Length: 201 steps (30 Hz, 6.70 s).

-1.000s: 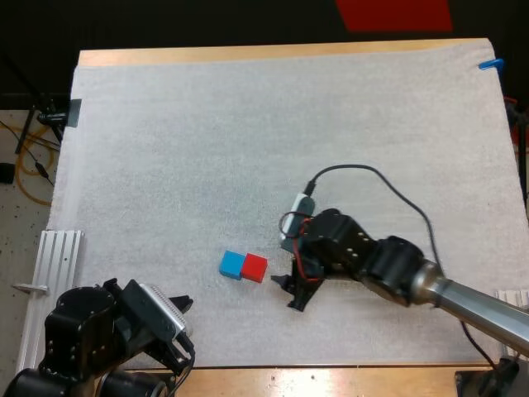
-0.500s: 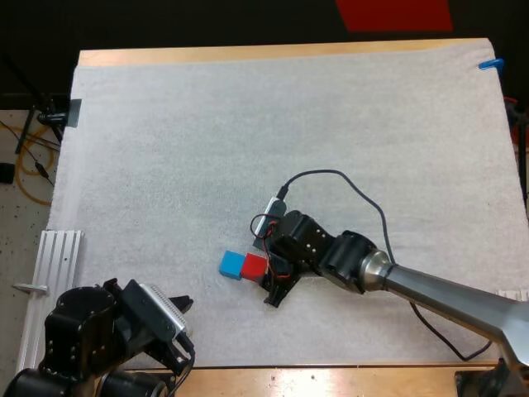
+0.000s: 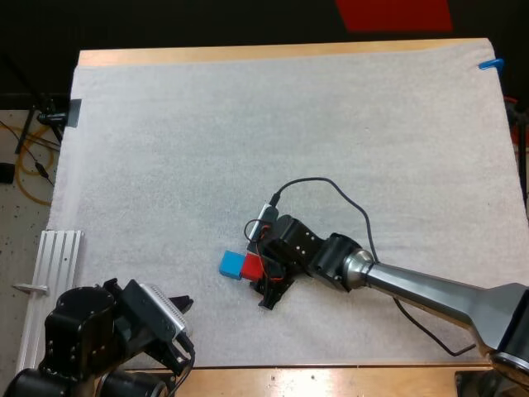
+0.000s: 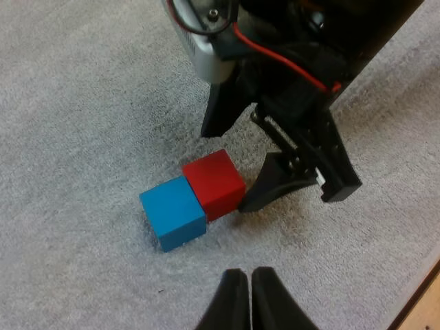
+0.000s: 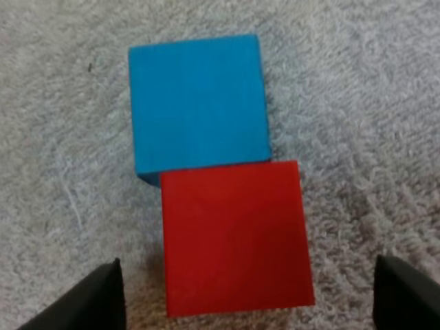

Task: Stack red cube on blue cube

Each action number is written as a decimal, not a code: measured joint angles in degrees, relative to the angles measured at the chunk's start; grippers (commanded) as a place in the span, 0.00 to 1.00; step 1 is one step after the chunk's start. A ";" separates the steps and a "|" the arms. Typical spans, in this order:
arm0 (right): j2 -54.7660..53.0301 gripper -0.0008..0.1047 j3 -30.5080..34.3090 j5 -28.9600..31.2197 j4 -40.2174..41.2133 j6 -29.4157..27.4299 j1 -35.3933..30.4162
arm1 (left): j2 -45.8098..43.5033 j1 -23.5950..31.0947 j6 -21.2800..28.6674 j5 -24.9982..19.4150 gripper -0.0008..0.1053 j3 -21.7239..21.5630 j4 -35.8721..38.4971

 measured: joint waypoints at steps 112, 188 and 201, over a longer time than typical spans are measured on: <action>-19.33 0.56 -6.49 6.80 4.59 10.11 -22.39 | 9.69 4.49 -8.07 -20.54 0.09 0.00 -20.43; -100.08 0.56 25.36 2.50 37.02 9.19 -57.08 | -22.20 17.18 -10.70 -16.91 0.59 2.53 -7.66; -100.08 0.56 28.48 2.51 34.51 9.19 -57.08 | -22.20 17.18 -10.70 -16.91 0.59 11.94 -13.81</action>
